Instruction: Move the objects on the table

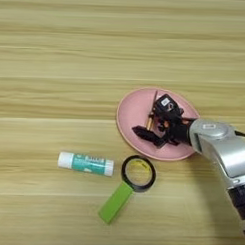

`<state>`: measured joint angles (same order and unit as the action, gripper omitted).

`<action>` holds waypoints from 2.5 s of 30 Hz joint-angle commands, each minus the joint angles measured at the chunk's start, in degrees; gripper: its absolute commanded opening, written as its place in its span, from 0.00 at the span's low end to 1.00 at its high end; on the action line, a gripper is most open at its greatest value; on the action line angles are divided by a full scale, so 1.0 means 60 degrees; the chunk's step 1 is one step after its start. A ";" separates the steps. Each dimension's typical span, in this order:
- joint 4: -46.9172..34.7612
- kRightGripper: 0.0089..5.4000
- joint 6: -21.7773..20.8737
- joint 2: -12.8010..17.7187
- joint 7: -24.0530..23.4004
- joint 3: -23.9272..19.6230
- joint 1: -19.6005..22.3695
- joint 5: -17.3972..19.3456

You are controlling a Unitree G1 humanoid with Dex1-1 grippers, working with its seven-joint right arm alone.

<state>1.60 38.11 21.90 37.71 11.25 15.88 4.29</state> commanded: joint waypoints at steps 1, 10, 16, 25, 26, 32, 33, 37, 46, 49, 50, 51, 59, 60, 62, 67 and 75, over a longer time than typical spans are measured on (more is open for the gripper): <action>-0.0045 0.71 0.0017 0.0149 -0.0170 -0.0062 0.0333 -0.0094; 0.0018 0.55 -0.0008 0.0147 -0.0188 -0.0064 0.0330 -0.0109; 0.0035 0.43 -0.0025 0.0137 -0.0199 -0.0065 0.0324 -0.0121; 0.0059 0.28 -0.0054 0.0156 -0.0181 -0.0081 0.0335 -0.0123; 0.0066 0.26 -0.0059 0.0155 -0.0177 -0.0079 0.0339 -0.0123; 0.0077 0.18 -0.0076 0.0158 -0.0164 -0.0073 0.0341 -0.0124; 0.0074 0.17 -0.0080 0.0159 -0.0162 -0.0070 0.0337 -0.0125; 0.0079 0.15 -0.0100 0.0165 -0.0158 -0.0076 0.0334 -0.0125; 0.0027 0.15 -0.0177 0.0132 -0.0149 -0.0150 0.0331 -0.0059; -0.0074 0.15 -0.0260 0.0084 -0.0156 -0.0253 0.0338 0.0026; -0.0083 0.15 -0.0275 0.0073 -0.0165 -0.0275 0.0346 0.0040; -0.0095 0.15 -0.0278 0.0064 -0.0171 -0.0298 0.0350 0.0054; -0.0190 0.15 -0.0291 0.0038 -0.0174 -0.0415 0.0400 0.0124; -0.0212 0.15 -0.0291 0.0036 -0.0171 -0.0431 0.0406 0.0131; -0.0256 0.15 -0.0280 0.0050 -0.0163 -0.0504 0.0453 0.0153; -0.0390 0.15 -0.0225 0.0061 -0.0136 -0.0636 0.0608 0.0185; -0.0603 0.15 -0.0183 0.0058 -0.0129 -0.0776 0.0704 0.0221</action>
<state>0.80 38.28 21.24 37.85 8.24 15.93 5.02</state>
